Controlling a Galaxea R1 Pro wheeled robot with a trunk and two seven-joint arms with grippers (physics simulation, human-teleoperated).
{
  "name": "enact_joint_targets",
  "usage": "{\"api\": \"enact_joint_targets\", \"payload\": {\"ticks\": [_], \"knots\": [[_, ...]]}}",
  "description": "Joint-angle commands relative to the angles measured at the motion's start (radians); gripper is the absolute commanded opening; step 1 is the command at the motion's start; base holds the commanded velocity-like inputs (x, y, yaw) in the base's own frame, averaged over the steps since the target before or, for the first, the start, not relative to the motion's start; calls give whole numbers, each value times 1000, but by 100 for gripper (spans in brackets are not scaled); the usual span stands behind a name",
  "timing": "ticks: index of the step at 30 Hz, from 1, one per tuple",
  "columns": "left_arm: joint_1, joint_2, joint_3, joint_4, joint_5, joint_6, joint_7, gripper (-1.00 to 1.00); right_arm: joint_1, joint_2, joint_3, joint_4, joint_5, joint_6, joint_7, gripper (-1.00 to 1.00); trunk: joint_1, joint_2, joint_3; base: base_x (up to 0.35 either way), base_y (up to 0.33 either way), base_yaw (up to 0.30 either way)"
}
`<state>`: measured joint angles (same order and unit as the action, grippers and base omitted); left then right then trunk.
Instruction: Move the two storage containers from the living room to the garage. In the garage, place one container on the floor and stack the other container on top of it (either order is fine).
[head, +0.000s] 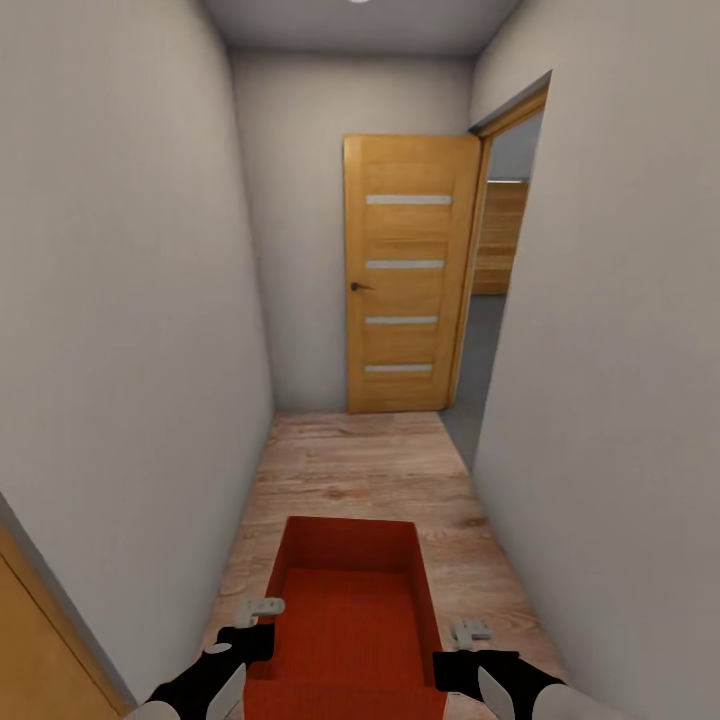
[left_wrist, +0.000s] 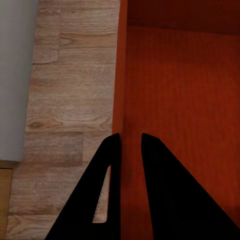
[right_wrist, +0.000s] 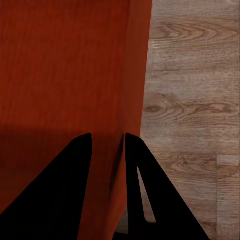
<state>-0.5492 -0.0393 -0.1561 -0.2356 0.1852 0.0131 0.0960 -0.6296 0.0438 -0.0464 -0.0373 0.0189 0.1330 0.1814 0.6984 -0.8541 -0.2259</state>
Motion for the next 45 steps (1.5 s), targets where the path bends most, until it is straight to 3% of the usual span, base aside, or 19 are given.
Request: {"api": "enact_joint_targets", "payload": {"ticks": [1, 20, 45], "knots": [[0, 1, -28, 2, 23, 2, -25, -100, -1, -29, -18, -62, 3, -27, 4, -100, 1, -1, -1, 340, 112, 0], [0, 1, -28, 2, 23, 2, -25, -100, 0, -29, -18, -62, 3, -27, 4, -100, 1, -1, -1, 340, 106, -2], [0, 1, -28, 2, 23, 2, -25, -100, 0, -29, -18, -62, 2, -27, 4, -100, 1, -1, -1, 340, 98, -88]]}}
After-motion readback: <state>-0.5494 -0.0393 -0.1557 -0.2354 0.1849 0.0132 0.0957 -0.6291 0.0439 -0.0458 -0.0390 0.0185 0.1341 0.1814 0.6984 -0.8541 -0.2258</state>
